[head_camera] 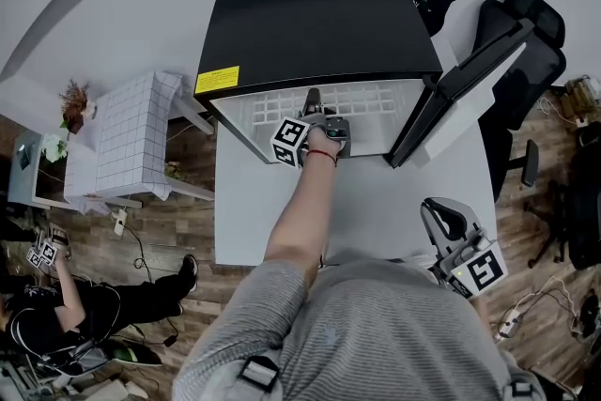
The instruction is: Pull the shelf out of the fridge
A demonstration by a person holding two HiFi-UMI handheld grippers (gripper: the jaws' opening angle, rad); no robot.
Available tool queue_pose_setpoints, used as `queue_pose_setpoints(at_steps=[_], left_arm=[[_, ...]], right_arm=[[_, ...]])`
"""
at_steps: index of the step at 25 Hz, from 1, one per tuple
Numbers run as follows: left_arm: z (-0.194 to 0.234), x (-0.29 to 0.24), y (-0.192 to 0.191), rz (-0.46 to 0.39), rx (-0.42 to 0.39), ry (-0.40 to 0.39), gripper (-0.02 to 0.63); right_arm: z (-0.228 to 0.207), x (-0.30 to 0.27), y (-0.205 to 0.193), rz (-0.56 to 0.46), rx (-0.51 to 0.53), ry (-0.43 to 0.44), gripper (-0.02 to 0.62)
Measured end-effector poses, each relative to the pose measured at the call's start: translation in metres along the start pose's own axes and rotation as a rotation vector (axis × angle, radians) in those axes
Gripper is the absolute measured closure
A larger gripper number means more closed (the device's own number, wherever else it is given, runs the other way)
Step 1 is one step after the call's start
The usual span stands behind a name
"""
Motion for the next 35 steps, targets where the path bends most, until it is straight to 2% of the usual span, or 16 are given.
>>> queue_pose_setpoints(at_steps=[10,21,26,30,35], left_arm=[[0.0,0.004,-0.002,-0.021,0.006,0.008,0.571],[0.0,0.014,-0.003,-0.006,0.009,0.012,0.571],[0.0,0.017,-0.003,-0.005,0.009,0.013,0.571],[0.0,0.02,-0.004,-0.003,0.011,0.01,0.571],[-0.001,0.024,-0.005,-0.001,0.014,0.007,0.571]], right_arm=[[0.004,0.008,0.0,-0.01,0.005,-0.019,0.581],[0.013,0.009,0.001,-0.017,0.028,-0.012,0.581],[0.019,0.012,0.0,-0.01,-0.009,0.004,0.581],[0.017,0.012,-0.001,-0.009,0.014,-0.014,0.581],[0.021,0.01,0.001,-0.018,-0.009,0.007,0.581]])
Point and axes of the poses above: the fingertips, and each gripper's own axes: x backward along the fingers, z to its left, y out of its top, the point moved 6 cm from there along x, backward along the fingers
